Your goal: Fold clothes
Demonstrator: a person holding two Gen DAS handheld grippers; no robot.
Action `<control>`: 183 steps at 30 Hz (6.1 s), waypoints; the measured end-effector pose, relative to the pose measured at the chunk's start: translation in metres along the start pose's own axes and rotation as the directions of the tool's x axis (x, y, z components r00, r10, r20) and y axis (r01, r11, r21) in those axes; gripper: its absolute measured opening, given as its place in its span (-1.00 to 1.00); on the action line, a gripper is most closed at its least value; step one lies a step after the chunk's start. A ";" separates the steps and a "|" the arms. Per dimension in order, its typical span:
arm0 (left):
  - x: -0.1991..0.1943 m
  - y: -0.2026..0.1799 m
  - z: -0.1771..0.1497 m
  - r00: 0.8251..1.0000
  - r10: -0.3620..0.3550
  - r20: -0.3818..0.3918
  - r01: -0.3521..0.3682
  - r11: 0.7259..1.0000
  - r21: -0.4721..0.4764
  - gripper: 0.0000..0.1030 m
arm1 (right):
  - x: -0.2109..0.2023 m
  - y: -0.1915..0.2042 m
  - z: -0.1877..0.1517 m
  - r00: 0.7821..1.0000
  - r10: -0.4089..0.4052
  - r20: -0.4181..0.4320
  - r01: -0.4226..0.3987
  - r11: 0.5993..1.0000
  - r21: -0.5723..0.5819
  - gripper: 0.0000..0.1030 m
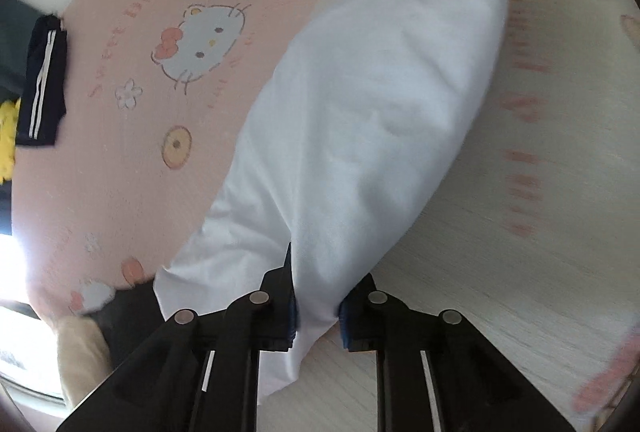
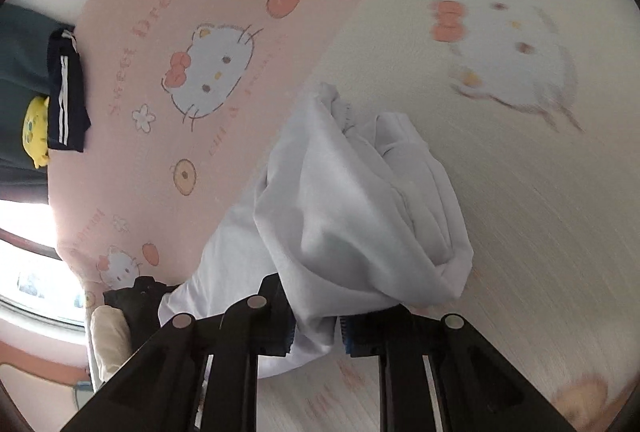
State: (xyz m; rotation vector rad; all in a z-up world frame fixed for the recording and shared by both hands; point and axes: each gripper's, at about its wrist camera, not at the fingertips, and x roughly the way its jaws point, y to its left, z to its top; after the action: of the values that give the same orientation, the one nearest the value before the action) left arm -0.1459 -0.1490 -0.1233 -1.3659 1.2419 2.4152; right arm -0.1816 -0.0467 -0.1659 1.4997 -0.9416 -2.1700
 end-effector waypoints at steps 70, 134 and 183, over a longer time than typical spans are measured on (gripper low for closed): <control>-0.039 -0.055 0.005 0.950 -0.236 0.206 0.216 0.970 0.116 -0.57 | -0.022 -0.069 -0.051 0.992 0.126 -0.014 -0.115 0.944 0.309 -0.32; -0.038 0.194 -0.083 0.524 -0.662 0.536 0.734 0.032 -0.678 0.43 | -0.035 0.170 -0.152 0.903 -0.071 0.423 0.416 0.382 -0.825 -0.58; -0.032 0.195 -0.140 0.601 -0.653 0.461 0.665 0.089 -0.742 -0.41 | -0.090 0.110 -0.090 0.979 0.131 0.156 0.005 0.750 -0.662 0.39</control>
State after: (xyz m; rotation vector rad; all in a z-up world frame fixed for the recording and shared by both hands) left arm -0.1197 -0.3658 -0.0189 -1.5208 -0.8574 2.1966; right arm -0.0739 -0.1007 -0.0482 0.9029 -0.1917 -2.2733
